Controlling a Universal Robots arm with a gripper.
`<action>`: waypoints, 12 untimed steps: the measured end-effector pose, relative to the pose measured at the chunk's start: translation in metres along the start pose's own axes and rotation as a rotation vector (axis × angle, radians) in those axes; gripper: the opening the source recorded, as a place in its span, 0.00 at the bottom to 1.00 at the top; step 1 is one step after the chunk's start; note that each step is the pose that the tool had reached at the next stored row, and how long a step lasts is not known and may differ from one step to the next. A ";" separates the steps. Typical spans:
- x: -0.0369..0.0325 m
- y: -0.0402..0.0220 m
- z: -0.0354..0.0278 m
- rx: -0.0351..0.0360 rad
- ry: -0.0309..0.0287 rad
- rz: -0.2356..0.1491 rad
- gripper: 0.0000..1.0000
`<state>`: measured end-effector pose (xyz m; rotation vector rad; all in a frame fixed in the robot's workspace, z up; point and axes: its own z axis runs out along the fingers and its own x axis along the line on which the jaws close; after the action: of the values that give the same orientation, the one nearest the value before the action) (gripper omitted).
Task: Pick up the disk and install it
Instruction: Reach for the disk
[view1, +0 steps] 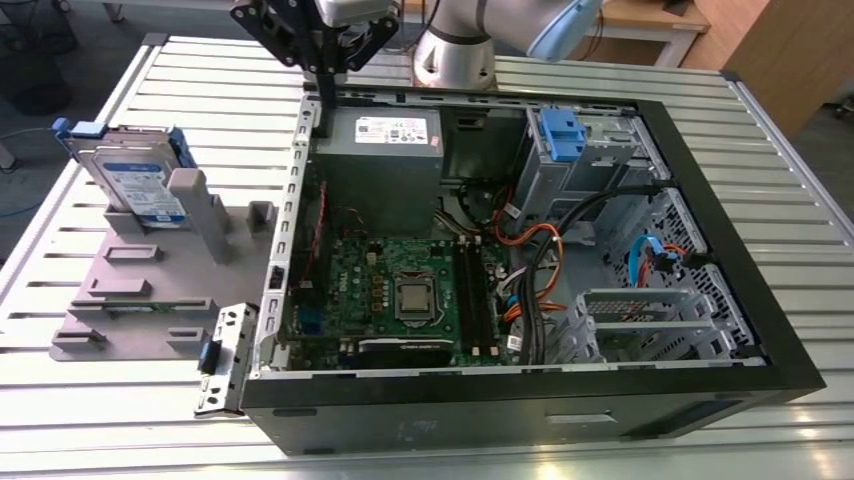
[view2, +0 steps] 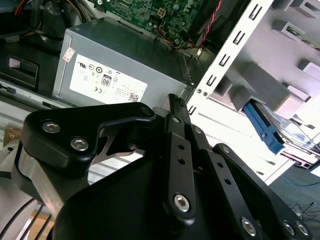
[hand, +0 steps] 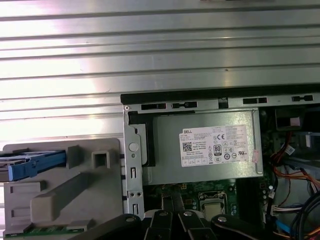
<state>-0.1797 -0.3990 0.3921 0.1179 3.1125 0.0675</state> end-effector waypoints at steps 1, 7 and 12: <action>0.0008 0.0000 0.0000 -0.0001 0.0000 0.000 0.11; 0.0061 -0.0004 0.0000 -0.0001 0.0000 0.000 0.11; 0.0101 -0.0007 0.0001 -0.0001 0.0000 0.000 0.11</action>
<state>-0.1899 -0.3989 0.3917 0.1180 3.1125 0.0677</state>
